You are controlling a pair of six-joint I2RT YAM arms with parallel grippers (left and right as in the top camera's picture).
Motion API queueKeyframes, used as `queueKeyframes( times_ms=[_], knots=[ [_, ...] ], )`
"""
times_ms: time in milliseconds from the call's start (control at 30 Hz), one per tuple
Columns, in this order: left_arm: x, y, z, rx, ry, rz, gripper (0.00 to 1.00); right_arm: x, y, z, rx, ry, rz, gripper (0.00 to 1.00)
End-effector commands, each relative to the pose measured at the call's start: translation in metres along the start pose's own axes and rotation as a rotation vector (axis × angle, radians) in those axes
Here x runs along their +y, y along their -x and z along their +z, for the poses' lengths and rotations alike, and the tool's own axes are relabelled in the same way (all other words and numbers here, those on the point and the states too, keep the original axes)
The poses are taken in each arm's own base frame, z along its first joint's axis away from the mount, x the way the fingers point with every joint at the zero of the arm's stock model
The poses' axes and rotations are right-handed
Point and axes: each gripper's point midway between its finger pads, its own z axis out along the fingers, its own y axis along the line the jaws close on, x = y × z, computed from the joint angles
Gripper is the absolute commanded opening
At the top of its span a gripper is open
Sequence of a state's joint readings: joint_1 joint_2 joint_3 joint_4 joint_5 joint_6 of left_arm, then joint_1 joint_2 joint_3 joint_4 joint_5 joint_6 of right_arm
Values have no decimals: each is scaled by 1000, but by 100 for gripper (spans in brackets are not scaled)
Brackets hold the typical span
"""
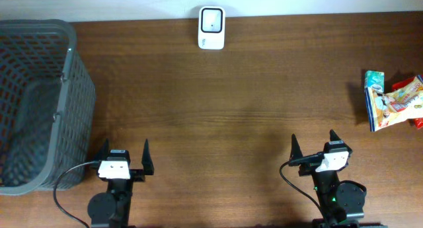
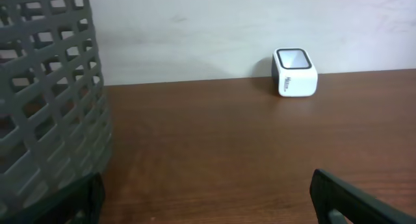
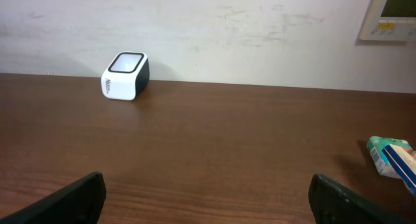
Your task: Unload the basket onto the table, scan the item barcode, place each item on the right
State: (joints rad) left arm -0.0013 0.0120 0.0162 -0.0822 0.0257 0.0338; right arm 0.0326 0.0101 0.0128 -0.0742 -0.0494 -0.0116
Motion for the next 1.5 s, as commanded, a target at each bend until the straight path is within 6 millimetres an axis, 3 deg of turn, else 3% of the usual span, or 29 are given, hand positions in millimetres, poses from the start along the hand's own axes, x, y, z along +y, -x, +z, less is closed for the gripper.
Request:
queueKeyframes(
  times_ms=[0,300,433,1467],
  knots=[
    [-7,-3,0,4,-19,-34,99,3,-2,0,2,12,-7,99],
    [0,-3,0,3,23,-95,99,3,-2,0,2,12,-8,98],
    [-4,-3,0,3,-2,32,99,3,-2,0,2,12,-8,99],
    [-5,-3,0,2,-7,32,99,3,-2,0,2,12,-8,98]
  ],
)
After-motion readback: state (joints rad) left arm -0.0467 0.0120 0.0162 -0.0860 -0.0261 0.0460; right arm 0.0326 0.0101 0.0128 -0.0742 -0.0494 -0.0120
